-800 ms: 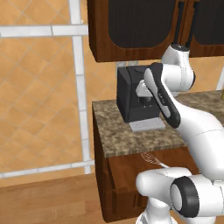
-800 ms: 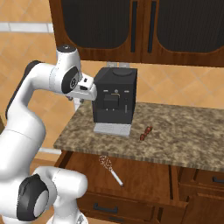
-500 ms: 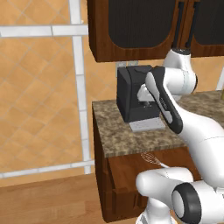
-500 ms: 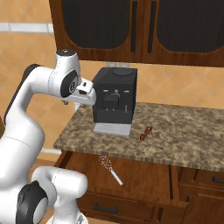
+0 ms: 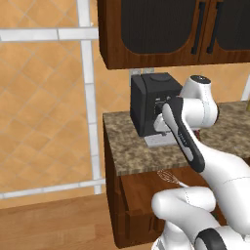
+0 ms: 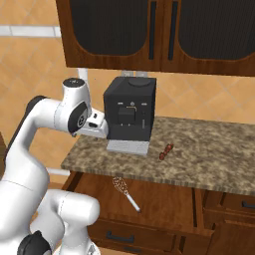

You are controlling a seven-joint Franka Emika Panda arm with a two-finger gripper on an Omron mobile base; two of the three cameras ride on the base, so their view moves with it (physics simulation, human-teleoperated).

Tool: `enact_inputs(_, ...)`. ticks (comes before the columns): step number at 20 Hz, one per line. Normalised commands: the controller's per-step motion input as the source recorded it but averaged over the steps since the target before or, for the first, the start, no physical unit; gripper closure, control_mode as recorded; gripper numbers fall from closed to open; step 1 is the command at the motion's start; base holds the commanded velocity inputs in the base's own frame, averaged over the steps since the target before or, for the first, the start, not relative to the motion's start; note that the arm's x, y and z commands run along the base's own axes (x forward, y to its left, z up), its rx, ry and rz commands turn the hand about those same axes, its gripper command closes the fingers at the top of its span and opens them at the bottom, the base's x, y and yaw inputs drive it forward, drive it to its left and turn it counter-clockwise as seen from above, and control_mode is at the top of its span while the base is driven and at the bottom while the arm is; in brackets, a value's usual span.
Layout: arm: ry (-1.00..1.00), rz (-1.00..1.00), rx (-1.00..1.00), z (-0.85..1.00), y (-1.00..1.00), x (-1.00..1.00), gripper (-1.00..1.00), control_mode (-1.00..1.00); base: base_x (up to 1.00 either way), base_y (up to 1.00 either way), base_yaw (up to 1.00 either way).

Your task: Pick the whisk from the drawer and place it on the counter.

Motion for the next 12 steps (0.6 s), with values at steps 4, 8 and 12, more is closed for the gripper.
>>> enact_inputs(4,0.00,0.00,0.00,0.00,0.00,0.00,-1.00,1.00,-0.42,-0.05,0.00)
enact_inputs(8,0.00,0.00,0.00,0.00,0.00,0.00,-1.00,1.00,-0.68,-0.38,0.00)
enact_inputs(12,0.00,0.00,0.00,0.00,0.00,0.00,-1.00,1.00,-0.71,-0.42,0.00)
